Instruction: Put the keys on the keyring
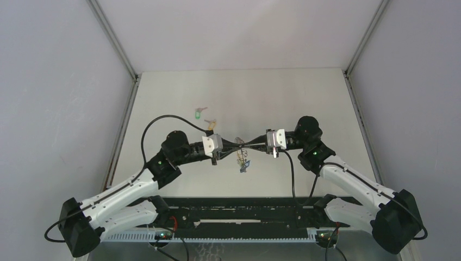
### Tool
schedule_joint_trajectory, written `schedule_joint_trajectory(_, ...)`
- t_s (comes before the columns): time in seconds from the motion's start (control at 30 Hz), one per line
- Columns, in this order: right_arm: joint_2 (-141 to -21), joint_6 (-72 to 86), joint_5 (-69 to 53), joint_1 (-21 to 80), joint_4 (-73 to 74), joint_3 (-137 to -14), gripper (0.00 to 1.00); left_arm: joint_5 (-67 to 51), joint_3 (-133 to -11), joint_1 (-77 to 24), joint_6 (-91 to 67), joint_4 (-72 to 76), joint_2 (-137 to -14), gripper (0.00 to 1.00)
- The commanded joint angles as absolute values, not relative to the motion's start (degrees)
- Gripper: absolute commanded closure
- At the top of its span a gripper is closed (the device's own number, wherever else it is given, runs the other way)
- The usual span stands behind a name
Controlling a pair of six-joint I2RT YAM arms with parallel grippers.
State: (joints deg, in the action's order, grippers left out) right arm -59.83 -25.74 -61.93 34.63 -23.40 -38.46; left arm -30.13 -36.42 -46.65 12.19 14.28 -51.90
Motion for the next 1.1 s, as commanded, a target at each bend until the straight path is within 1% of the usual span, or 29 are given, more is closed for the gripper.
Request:
schedule_joint_trajectory(0.0, -60.05, -25.28, -62.75, 35.15, -25.67, -41.19, 1.0, -30.38, -39.88, -47.01, 12.4, 16.42, -52.02, 0.87)
schedule_joint_trajectory(0.13, -60.81, -25.06, -62.5, 35.45, -25.51, -41.28, 1.0, -31.85, -39.68, -47.15, 11.69, 17.57, -52.22, 0.91)
schedule_joint_trajectory(0.23, -61.7, -24.97, -62.3, 35.67, -25.36, -41.61, 1.0, -32.41, -39.64, -47.37, 11.57, 18.22, -52.46, 0.99)
schedule_joint_trajectory(0.3, -62.15, -24.81, -61.56, 35.77, -24.87, -41.89, 1.0, -31.95, -39.59, -47.46, 11.04, 18.6, -52.44, 1.0)
schedule_joint_trajectory(0.4, -61.92, -23.48, -58.57, 35.64, -24.68, -42.01, 1.0, -28.06, -39.72, -47.46, 8.16, 18.41, -52.15, 1.0)
schedule_joint_trajectory(0.43, -61.47, -23.15, -57.47, 35.6, -24.35, -42.01, 0.97, -26.46, -39.8, -47.42, 6.93, 17.88, -52.06, 1.0)
schedule_joint_trajectory(0.47, -60.83, -22.79, -56.18, 35.6, -23.82, -42.01, 0.89, -24.49, -39.93, -47.46, 5.62, 17.25, -52.01, 1.0)
schedule_joint_trajectory(0.53, -59.61, -22.0, -53.34, 35.61, -22.43, -42.01, 0.81, -19.29, -39.87, -47.46, 1.95, 15.79, -51.9, 1.0)
schedule_joint_trajectory(0.6, -58.49, -20.43, -50.36, 35.68, -21.3, -42.02, 0.74, -14.04, -40.21, -47.38, -1.77, 12.63, -52.06, 1.0)
schedule_joint_trajectory(0.7, -56.91, -17.66, -44.89, 36.05, -18.9, -42.04, 0.67, -6.75, -41.45, -47.41, -7.38, 5.4, -52.54, 1.0)
schedule_joint_trajectory(0.77, -56.25, -15.78, -40.66, 36.88, -17.16, -41.96, 0.66, -2.45, -41.71, -47.37, -11.99, 1.25, -52.77, 1.0)
schedule_joint_trajectory(0.87, -56.44, -14.47, -36.77, 39.94, -16.02, -41.22, 0.66, 1.16, -40.86, -47.37, -19.5, -0.86, -52.74, 1.0)
schedule_joint_trajectory(0.97, -58.06, -13.78, -32.87, 43.95, -17.49, -39.44, 0.65, 4.25, -39.33, -47.37, -25.88, -1.27, -52.83, 1.0)
schedule_joint_trajectory(1.07, -60.18, -11.73, -30.3, 47.33, -19.85, -38.22, 0.66, 10.23, -38.67, -47.42, -34.6, -3.2, -52.47, 1.0)
